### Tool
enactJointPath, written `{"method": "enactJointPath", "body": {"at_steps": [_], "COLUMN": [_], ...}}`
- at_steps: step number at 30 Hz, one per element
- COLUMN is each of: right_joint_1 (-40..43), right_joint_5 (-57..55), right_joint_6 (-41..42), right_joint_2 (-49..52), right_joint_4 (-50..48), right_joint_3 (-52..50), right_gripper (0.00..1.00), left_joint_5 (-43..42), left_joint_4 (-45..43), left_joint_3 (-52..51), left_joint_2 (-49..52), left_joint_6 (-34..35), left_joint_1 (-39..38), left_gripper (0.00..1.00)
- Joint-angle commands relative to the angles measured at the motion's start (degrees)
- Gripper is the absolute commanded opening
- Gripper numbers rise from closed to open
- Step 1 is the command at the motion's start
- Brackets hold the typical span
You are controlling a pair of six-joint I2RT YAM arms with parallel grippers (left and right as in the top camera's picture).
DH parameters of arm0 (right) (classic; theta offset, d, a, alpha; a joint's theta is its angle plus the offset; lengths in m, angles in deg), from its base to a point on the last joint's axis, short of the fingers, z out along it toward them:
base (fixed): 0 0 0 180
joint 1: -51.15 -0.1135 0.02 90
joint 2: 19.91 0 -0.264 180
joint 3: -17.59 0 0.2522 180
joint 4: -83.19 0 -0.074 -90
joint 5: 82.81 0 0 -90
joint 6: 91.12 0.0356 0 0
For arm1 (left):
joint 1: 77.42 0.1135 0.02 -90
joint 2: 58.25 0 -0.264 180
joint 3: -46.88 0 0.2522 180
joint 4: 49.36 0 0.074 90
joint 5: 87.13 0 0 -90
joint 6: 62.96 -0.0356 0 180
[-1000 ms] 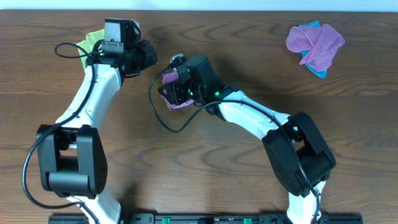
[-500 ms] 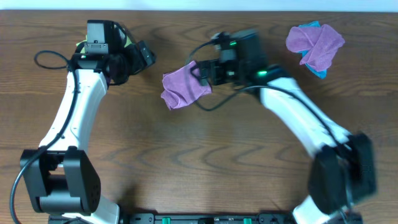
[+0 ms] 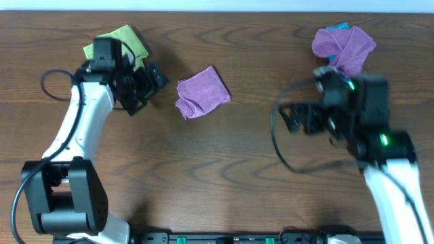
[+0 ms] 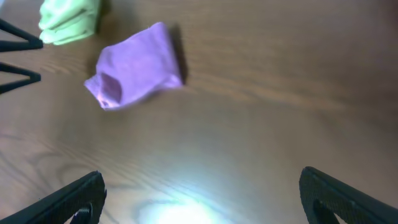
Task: Fold the cloth
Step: 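Grasp the folded purple cloth with the left gripper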
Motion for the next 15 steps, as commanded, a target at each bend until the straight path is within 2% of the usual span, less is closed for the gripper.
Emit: {"method": "enactJointPath", "body": {"at_steps": [1, 8, 15], "right_joint_1": [3.56, 6.88, 6.88], "right_joint_5": [1.75, 1.68, 0.87], "right_joint_6": [-0.04, 5.55, 6.78], "right_joint_2": [-10.27, -31.76, -38.27], "right_joint_4": [-0.02, 1.95, 4.52], "right_joint_3": [-7.19, -17.79, -18.84], "right_gripper": [0.99, 0.99, 0.99], "left_joint_5": [-5.53, -10.67, -11.74], "left_joint_4": [-3.52, -14.67, -23.63], "left_joint_3": [-5.18, -13.92, -20.09], "left_joint_2": [-0.57, -0.52, -0.48], "left_joint_6": [3.85, 10.29, 14.62], "left_joint_1": [0.0, -0.09, -0.94], "left_gripper": [0.95, 0.95, 0.96]}}
